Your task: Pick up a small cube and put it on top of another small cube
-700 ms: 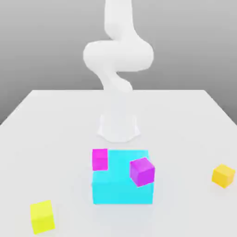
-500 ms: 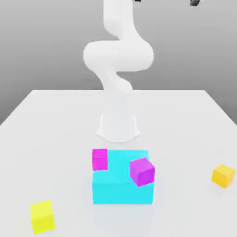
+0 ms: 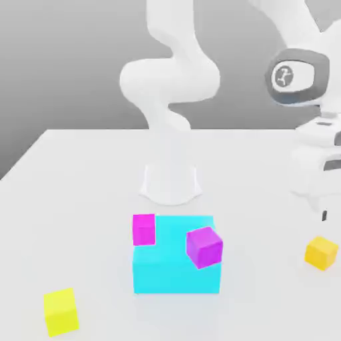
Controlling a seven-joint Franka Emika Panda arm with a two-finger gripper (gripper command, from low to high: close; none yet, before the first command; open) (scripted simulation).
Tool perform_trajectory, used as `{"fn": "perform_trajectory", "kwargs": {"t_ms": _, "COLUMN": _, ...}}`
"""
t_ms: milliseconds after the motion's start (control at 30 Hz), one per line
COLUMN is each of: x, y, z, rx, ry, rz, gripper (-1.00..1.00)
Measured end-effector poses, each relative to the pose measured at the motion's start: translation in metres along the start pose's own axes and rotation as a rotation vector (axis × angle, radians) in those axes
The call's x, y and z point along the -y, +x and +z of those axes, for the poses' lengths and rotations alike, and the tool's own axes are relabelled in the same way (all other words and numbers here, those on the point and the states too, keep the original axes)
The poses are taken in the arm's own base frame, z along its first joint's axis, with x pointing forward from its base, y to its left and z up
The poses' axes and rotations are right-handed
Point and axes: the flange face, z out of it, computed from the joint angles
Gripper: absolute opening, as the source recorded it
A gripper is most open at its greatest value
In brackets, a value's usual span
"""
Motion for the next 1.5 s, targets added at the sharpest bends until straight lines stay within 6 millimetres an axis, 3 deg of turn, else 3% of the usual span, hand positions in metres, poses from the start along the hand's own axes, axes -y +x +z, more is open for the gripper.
{"fn": "perform_trajectory", "kwargs": {"t_ms": 133, "x": 0.012, "y": -0.065, "z": 0.053, "rx": 0.116, "ry": -0.018, "rz": -0.082, "gripper": 0.00}}
{"fn": "perform_trajectory", "kwargs": {"t_ms": 333, "x": 0.014, "y": -0.088, "z": 0.114, "rx": 0.144, "ry": -0.018, "rz": -0.099, "gripper": 0.00}}
{"fn": "perform_trajectory", "kwargs": {"t_ms": 367, "x": 0.013, "y": -0.089, "z": 0.123, "rx": 0.144, "ry": -0.020, "rz": -0.100, "gripper": -1.00}}
{"fn": "perform_trajectory", "kwargs": {"t_ms": 600, "x": 0.013, "y": -0.090, "z": 0.124, "rx": 0.143, "ry": -0.019, "rz": -0.101, "gripper": -1.00}}
{"fn": "perform_trajectory", "kwargs": {"t_ms": 800, "x": 0.014, "y": -0.082, "z": 0.071, "rx": 0.143, "ry": -0.019, "rz": -0.101, "gripper": -1.00}}
{"fn": "perform_trajectory", "kwargs": {"t_ms": 833, "x": 0.009, "y": -0.071, "z": 0.067, "rx": 0.142, "ry": -0.025, "rz": -0.076, "gripper": -1.00}}
{"fn": "perform_trajectory", "kwargs": {"t_ms": 967, "x": -0.045, "y": 0.014, "z": 0.071, "rx": 0.136, "ry": -0.059, "rz": 0.133, "gripper": -1.00}}
{"fn": "perform_trajectory", "kwargs": {"t_ms": 1167, "x": -0.166, "y": 0.123, "z": 0.071, "rx": 0.131, "ry": -0.097, "rz": 0.471, "gripper": -1.00}}
{"fn": "perform_trajectory", "kwargs": {"t_ms": 1333, "x": -0.280, "y": 0.176, "z": 0.061, "rx": 0.127, "ry": -0.110, "rz": 0.729, "gripper": -1.00}}
{"fn": "perform_trajectory", "kwargs": {"t_ms": 1500, "x": -0.402, "y": 0.196, "z": 0.044, "rx": 0.118, "ry": -0.108, "rz": 0.980, "gripper": -1.00}}
